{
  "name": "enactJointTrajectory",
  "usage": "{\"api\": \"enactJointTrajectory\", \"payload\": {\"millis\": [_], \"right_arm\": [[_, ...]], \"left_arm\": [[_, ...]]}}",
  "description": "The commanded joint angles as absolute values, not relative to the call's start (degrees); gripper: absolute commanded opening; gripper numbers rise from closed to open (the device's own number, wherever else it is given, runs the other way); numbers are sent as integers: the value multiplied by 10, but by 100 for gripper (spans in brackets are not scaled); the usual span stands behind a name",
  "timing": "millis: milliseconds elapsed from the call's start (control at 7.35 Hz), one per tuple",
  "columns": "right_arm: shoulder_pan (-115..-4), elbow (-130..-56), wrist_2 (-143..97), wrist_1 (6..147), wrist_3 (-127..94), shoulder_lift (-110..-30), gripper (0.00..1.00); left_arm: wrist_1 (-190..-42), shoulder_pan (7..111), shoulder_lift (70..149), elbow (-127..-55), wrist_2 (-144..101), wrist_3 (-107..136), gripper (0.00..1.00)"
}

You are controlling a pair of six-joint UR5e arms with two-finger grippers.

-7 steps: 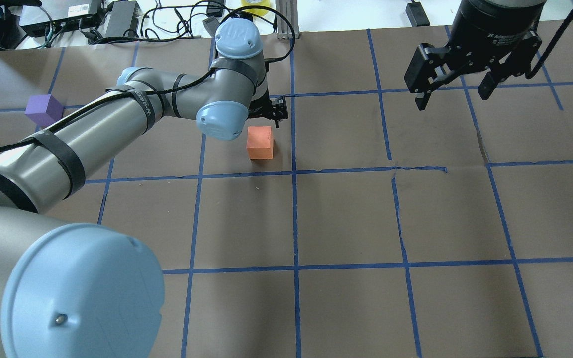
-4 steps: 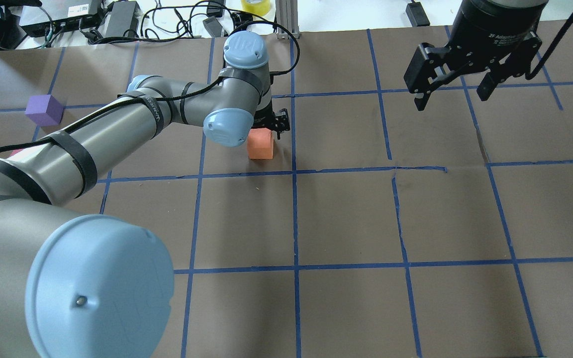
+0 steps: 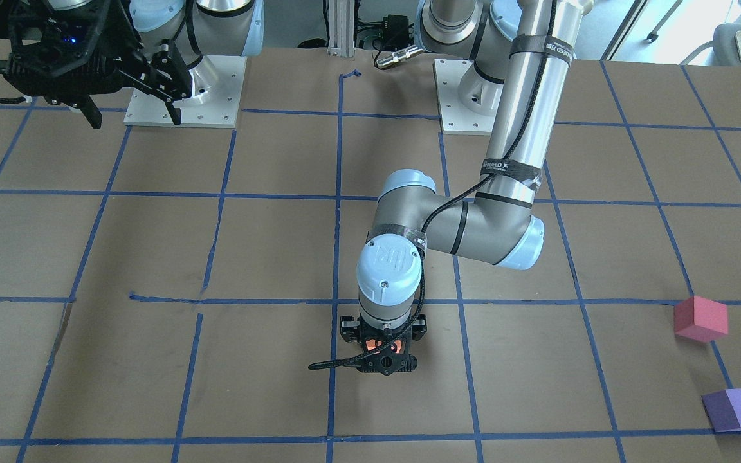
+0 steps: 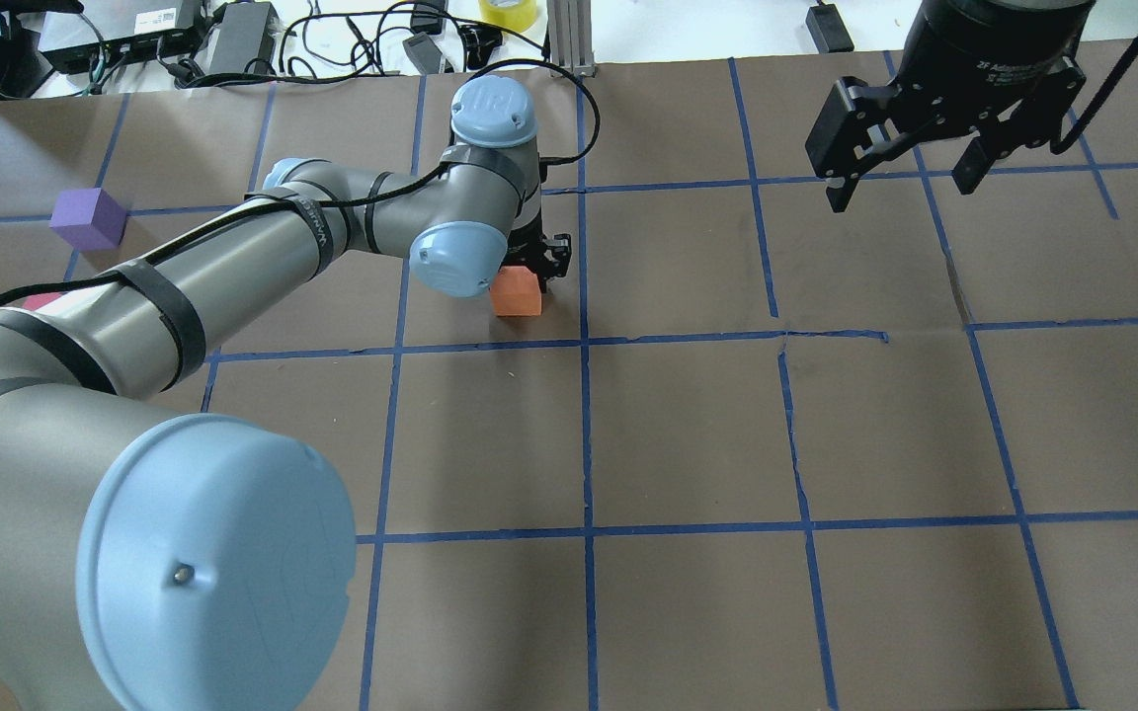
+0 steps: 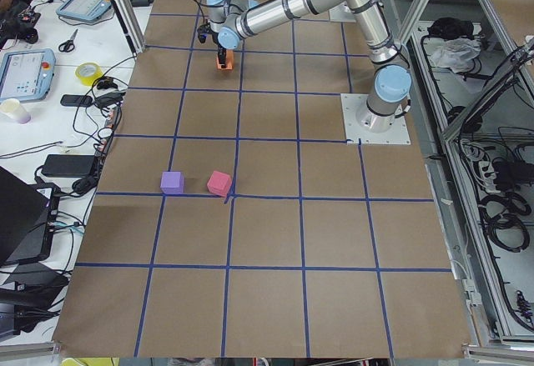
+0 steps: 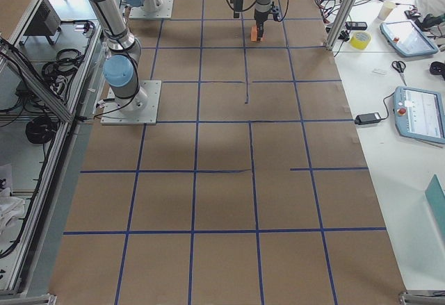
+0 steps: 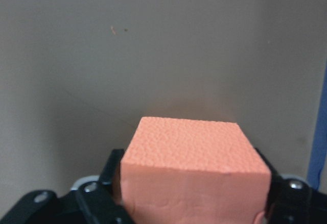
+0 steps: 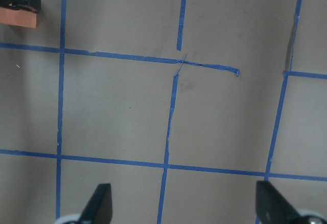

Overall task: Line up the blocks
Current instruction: 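Carry the orange cube with the left gripper toward the purple cube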

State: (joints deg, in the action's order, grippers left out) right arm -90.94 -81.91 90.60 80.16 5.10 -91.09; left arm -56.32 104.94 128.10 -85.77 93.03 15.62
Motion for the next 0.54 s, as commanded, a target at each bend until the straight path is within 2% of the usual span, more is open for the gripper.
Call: {"api": "enactJointTrajectory", "payload": {"millis": [0,136,408], "right_arm": [[-910,-819,906,802,50,-912,100],[-910,-819,906,802,50,-912,100],[-910,-819,906,802,50,-912,100]], "left_arm": [[-577,1049,1264,-853,933,156,21],[-596,1036,1249,-851,934,169,22],[-619,936,1221,-851,933,164,19]]}}
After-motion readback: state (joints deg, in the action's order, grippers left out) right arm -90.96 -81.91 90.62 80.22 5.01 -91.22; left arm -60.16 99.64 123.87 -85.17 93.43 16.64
